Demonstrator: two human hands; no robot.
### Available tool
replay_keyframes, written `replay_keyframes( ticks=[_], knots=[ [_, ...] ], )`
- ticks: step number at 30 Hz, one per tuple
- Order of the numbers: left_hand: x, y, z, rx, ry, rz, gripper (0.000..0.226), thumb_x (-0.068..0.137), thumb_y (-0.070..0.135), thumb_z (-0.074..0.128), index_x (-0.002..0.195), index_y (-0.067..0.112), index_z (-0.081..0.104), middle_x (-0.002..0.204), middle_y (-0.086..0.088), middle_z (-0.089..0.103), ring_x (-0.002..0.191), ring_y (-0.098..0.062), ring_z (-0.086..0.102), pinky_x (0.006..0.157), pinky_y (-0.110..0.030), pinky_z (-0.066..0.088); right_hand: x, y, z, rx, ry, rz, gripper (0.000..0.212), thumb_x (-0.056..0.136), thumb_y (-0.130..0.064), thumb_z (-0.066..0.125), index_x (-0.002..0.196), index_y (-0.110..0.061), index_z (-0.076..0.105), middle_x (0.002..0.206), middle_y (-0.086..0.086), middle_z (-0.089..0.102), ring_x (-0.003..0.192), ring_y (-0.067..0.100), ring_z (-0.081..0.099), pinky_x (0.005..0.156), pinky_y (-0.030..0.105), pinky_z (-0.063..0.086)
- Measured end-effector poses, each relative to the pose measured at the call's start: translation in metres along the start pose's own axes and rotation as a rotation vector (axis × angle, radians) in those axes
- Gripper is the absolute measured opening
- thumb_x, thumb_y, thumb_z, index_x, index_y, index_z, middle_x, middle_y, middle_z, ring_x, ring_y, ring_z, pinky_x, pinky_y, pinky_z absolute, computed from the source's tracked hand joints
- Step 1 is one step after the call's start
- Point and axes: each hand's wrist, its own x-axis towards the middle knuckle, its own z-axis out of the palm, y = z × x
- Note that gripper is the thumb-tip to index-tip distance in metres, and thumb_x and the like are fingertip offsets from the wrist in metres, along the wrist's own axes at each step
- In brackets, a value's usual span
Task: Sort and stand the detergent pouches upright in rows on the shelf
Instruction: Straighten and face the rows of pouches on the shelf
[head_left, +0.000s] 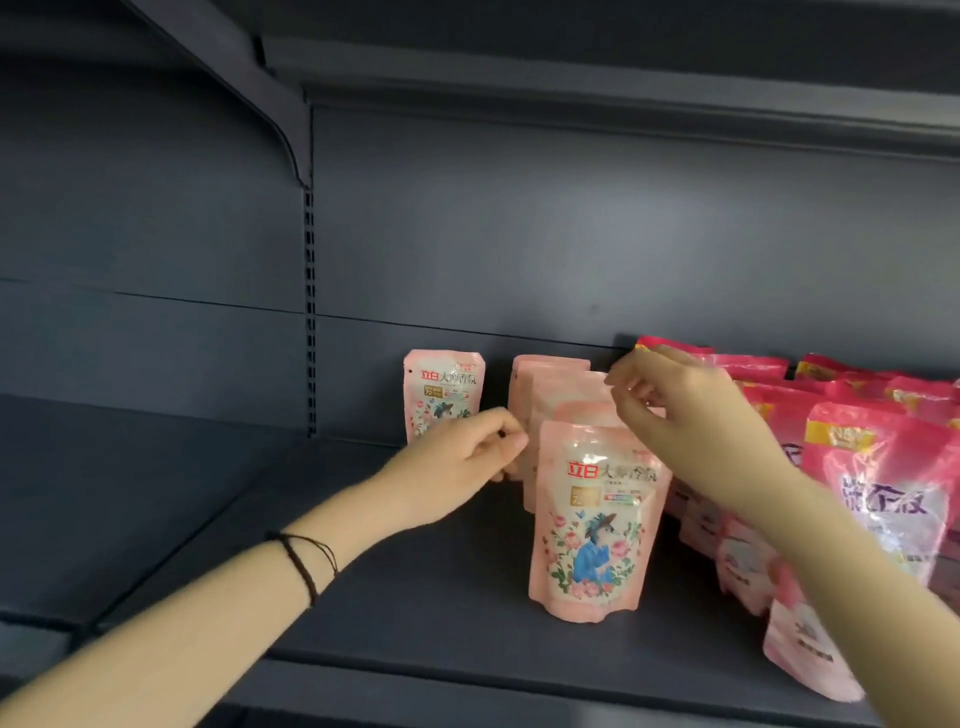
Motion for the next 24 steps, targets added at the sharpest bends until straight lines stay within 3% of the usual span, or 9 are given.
replay_keyframes(
  ticks=[4, 9, 15, 20, 24],
  knots=[
    [0.009, -0.031, -0.067, 0.716, -0.032, 0.122, 0.025, 0.099, 0.047, 0.036, 0.111, 0.034, 0.055, 0.1, 0.015, 0.063, 0.083, -0.007, 0.059, 0.069, -0.029, 0.051, 0.055, -0.029, -0.006, -0.232, -0.373, -0.16, 0.022, 0.092, -0.035, 0.051, 0.111, -0.027, 0.057, 0.098, -0.01, 0.062, 0.088, 0.015, 0.061, 0.077, 0.037, 0.053],
    [0.031, -0.075, -0.13, 0.944, -0.092, 0.192, 0.028, 0.099, 0.044, 0.037, 0.12, 0.031, 0.052, 0.102, 0.008, 0.062, 0.087, -0.011, 0.06, 0.072, -0.034, 0.053, 0.109, -0.058, 0.038, -0.426, -0.608, -0.201, 0.024, 0.094, -0.035, 0.049, 0.116, -0.028, 0.055, 0.107, -0.006, 0.062, 0.099, 0.018, 0.058, 0.071, 0.032, 0.047],
    [0.082, -0.117, -0.152, 1.278, -0.122, 0.311, 0.035, 0.101, 0.044, 0.032, 0.125, 0.025, 0.048, 0.109, -0.001, 0.063, 0.099, -0.021, 0.06, 0.066, -0.031, 0.042, 0.157, -0.048, 0.089, -0.618, -0.708, -0.144, 0.034, 0.093, -0.032, 0.05, 0.126, -0.025, 0.052, 0.119, 0.002, 0.06, 0.106, 0.024, 0.059, 0.073, 0.03, 0.046],
    [0.124, -0.142, -0.144, 1.307, -0.103, 0.336, 0.044, 0.1, 0.051, 0.028, 0.128, 0.024, 0.047, 0.115, -0.002, 0.062, 0.106, -0.023, 0.059, 0.07, -0.033, 0.043, 0.19, -0.026, 0.122, -0.674, -0.789, -0.147, 0.041, 0.092, -0.033, 0.055, 0.131, -0.022, 0.049, 0.121, 0.005, 0.059, 0.106, 0.027, 0.058, 0.072, 0.03, 0.045],
    [0.146, -0.162, -0.134, 1.05, -0.157, 0.3, 0.04, 0.097, 0.055, 0.034, 0.126, 0.031, 0.048, 0.112, 0.002, 0.062, 0.104, -0.02, 0.059, 0.076, -0.034, 0.046, 0.208, -0.009, 0.145, -0.551, -0.833, -0.173, 0.043, 0.091, -0.043, 0.055, 0.128, -0.021, 0.051, 0.118, 0.002, 0.061, 0.104, 0.024, 0.058, 0.069, 0.029, 0.039]
  ],
)
